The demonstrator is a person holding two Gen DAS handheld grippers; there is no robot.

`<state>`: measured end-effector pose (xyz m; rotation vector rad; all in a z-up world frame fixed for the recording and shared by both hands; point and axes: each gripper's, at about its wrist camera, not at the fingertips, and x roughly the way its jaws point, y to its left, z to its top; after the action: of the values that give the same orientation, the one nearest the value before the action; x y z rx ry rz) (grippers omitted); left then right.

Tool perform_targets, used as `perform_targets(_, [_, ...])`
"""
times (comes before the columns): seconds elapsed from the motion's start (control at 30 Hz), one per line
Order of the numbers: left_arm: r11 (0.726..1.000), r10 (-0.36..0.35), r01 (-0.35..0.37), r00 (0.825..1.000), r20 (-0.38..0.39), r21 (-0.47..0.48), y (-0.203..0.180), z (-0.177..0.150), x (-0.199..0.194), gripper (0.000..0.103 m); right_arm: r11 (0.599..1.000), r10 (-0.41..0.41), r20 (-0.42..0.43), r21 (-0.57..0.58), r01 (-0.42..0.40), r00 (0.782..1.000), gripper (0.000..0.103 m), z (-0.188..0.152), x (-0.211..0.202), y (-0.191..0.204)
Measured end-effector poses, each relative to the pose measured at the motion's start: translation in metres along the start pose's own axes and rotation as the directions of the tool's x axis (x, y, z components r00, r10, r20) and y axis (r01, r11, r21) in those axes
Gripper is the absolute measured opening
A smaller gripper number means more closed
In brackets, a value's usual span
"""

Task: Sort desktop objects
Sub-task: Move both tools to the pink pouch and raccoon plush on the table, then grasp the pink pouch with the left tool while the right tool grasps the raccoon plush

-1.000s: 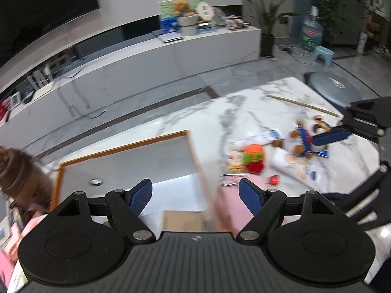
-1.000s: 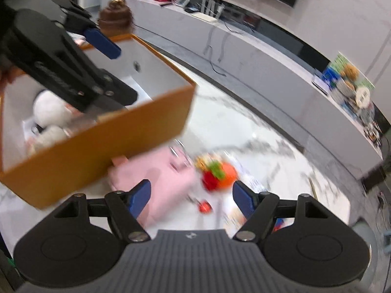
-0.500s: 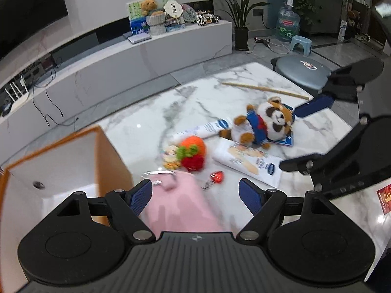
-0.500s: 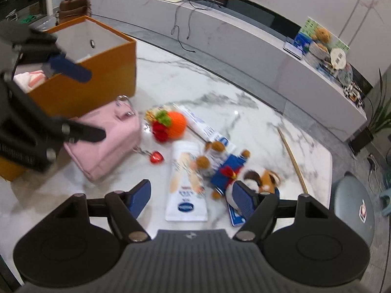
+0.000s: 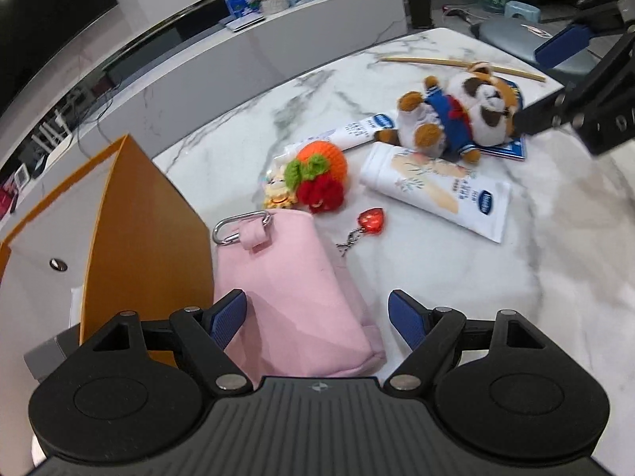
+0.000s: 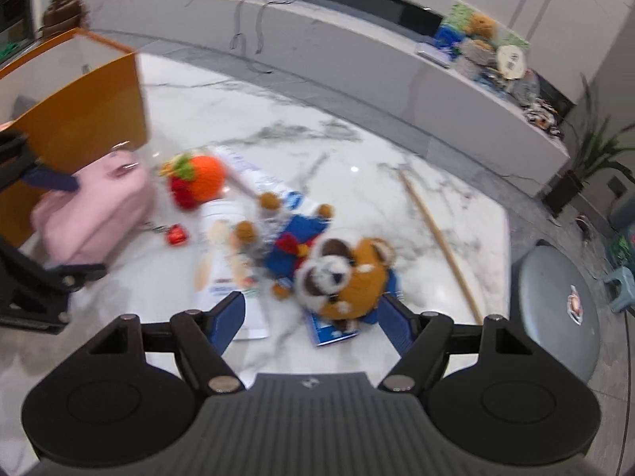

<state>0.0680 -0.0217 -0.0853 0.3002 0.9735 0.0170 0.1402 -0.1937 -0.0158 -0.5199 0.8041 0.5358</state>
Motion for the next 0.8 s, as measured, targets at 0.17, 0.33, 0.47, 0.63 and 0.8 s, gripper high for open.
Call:
perform_targets(0.17, [1.0,0.0,0.0,1.0,-0.011,-0.024,0.0,0.0,0.007,0.098,0.999,-0.006,0.061,0.037,0.004,0.998,0.075,0.001,0.014,-0.015])
perform_targets(0.33, [1.0,0.019,-0.019,1.0,-0.005,0.007,-0.007,-0.001,0.015,0.103,0.999,0.029,0.047,0.014,-0.03,0.998,0.075,0.0,0.037,-0.016])
perform_targets(0.47, [1.0,-0.003,0.003,1.0,-0.008,0.012,-0.006,0.0,0.016,0.103,0.999,0.014,0.037,-0.038,-0.012,0.999,0.076,-0.001,0.054,-0.006])
perform_targets(0.63, [0.999,-0.028,0.028,1.0,-0.008,0.017,-0.006,0.001,0.015,0.103,0.999,0.003,0.054,-0.049,0.0,0.999,0.079,0.0,0.062,-0.003])
perform_targets(0.8, [0.995,-0.056,0.056,0.998,-0.001,0.078,-0.017,-0.001,0.011,0.103,0.998,-0.002,0.037,-0.07,0.004,0.999,0.073,0.002,0.067,-0.001])
